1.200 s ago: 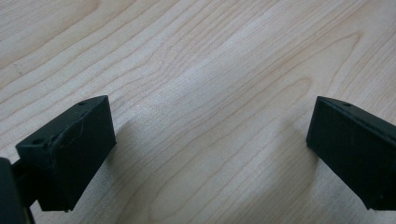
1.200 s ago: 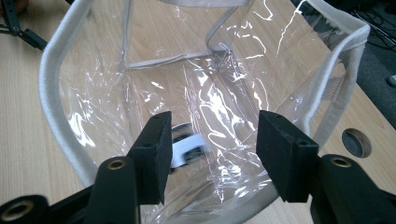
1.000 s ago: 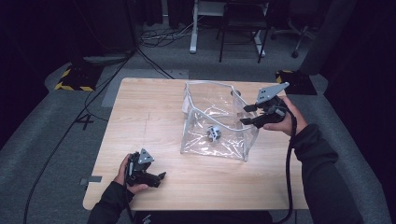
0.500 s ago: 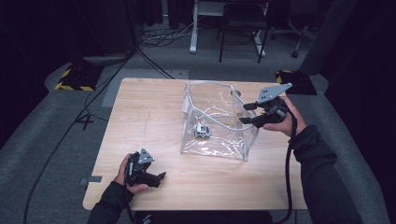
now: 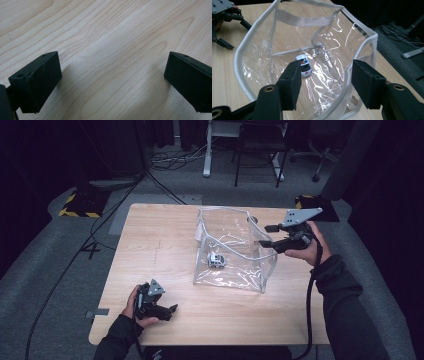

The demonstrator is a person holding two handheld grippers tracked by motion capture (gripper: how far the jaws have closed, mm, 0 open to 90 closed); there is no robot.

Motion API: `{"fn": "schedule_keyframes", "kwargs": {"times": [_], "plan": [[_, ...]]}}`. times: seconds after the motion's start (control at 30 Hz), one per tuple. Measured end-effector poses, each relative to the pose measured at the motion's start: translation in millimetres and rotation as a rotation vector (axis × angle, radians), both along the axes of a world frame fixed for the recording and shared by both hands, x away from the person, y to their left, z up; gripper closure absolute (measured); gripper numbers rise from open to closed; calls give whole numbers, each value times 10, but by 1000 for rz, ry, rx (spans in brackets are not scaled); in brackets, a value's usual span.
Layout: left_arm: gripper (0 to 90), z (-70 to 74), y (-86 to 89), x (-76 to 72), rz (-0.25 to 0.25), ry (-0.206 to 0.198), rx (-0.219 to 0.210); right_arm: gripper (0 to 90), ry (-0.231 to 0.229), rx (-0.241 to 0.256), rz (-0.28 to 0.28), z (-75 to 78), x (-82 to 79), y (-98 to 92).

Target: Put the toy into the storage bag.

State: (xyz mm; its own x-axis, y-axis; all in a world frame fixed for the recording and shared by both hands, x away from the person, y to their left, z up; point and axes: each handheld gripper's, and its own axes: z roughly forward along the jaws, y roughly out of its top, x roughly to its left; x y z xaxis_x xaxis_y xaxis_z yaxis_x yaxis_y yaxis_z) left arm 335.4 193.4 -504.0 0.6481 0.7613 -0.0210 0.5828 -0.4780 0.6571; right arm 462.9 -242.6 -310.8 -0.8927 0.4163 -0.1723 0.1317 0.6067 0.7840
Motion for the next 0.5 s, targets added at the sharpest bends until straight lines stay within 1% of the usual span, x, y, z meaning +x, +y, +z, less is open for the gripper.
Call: {"fn": "schedule_keyframes", "kwargs": {"times": [0.07, 0.1, 0.13, 0.27, 0.33, 0.37, 0.4, 0.47, 0.5], "plan": [[14, 0, 0, 0, 0, 1, 0, 416, -8, 7, -2, 4, 4, -12], [14, -1, -3, -4, 6, 3, -2, 414, -15, 13, -16, 12, 12, -38], [14, 0, 0, 0, 0, 0, 0, 406, -14, 13, -29, 19, 12, -50], [14, 0, -2, -6, 8, 6, -1, 392, -29, 18, -48, 30, 23, -80], [14, 0, 0, -2, 1, 1, 0, 384, -42, 44, -79, 49, 30, -131], [14, 0, 0, -2, 1, 1, 0, 384, -42, 44, -79, 49, 30, -131], [14, 0, 0, 0, 0, 0, 0, 353, -46, 56, -111, 51, 37, -159], [14, 0, 0, -1, 1, 0, 0, 344, -46, 53, -151, 55, 49, -178], [14, 0, 0, -1, 1, 0, 0, 344, -46, 53, -151, 55, 49, -178]]}}
